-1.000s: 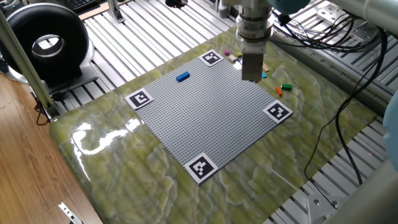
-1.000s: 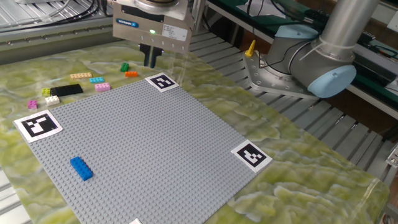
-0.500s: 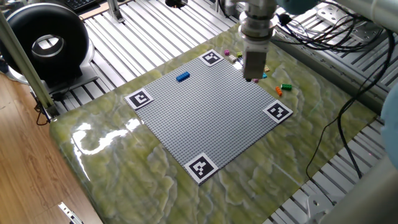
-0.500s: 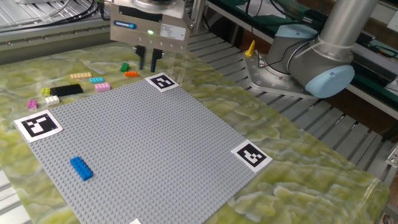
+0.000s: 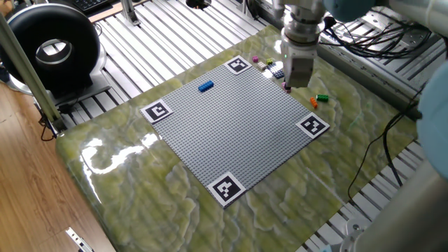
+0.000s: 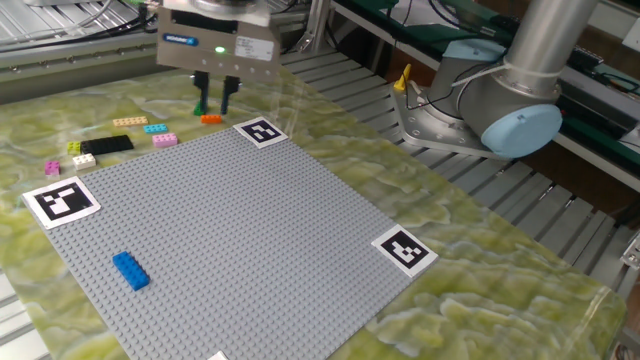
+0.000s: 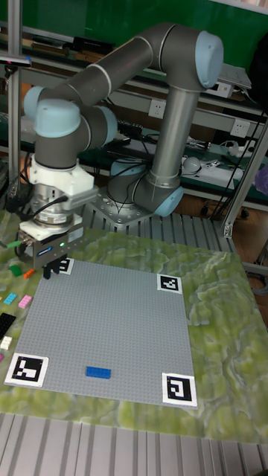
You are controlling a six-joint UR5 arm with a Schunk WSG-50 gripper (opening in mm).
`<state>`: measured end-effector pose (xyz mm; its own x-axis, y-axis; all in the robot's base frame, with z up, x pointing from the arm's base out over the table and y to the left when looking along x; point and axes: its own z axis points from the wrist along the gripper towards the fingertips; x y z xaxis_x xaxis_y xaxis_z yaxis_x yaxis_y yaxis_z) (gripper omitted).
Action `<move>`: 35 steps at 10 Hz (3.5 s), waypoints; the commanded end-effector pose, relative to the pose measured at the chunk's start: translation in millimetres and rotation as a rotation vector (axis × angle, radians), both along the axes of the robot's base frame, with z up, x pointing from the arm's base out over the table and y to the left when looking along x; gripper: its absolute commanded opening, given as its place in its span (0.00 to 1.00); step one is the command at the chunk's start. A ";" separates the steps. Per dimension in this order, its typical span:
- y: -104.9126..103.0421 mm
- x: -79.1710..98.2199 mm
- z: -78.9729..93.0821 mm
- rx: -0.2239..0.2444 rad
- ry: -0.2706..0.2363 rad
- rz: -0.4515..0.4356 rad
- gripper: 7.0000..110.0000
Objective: Stack small Lego blocks one on top of the other
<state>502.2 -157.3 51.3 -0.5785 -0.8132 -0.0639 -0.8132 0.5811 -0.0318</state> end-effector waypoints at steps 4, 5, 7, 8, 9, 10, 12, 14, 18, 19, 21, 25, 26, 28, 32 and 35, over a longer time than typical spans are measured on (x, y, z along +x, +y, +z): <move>-35.2 35.4 -16.4 -0.051 -0.069 0.127 0.15; -40.3 38.6 -14.7 -0.049 -0.059 0.143 0.15; -44.4 36.1 -15.5 -0.004 -0.004 0.151 0.15; -44.6 36.7 -19.3 0.012 0.015 0.163 0.15; -41.2 31.9 -24.2 0.020 0.041 0.173 0.36; -39.6 28.4 -30.2 0.005 0.047 0.175 0.36; -42.4 21.6 -41.0 -0.031 0.025 0.149 0.36; -41.1 19.6 -46.5 -0.026 0.036 0.190 0.36; -43.6 25.9 -42.9 -0.006 0.047 0.256 0.36; -45.7 25.8 -44.5 -0.009 0.052 0.257 0.36; -45.9 26.6 -49.5 -0.009 0.052 0.256 0.36; -49.2 31.0 -52.2 -0.023 0.037 0.249 0.57; -48.9 31.1 -53.4 -0.023 0.037 0.249 0.57; -45.7 28.9 -60.3 -0.011 0.029 0.244 0.57; -44.1 28.3 -60.7 -0.011 0.026 0.236 0.36; -45.6 29.4 -60.5 -0.017 0.024 0.232 0.36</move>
<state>529.5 -203.5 -9.9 -0.3661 -0.9302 -0.0269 -0.9303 0.3665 -0.0134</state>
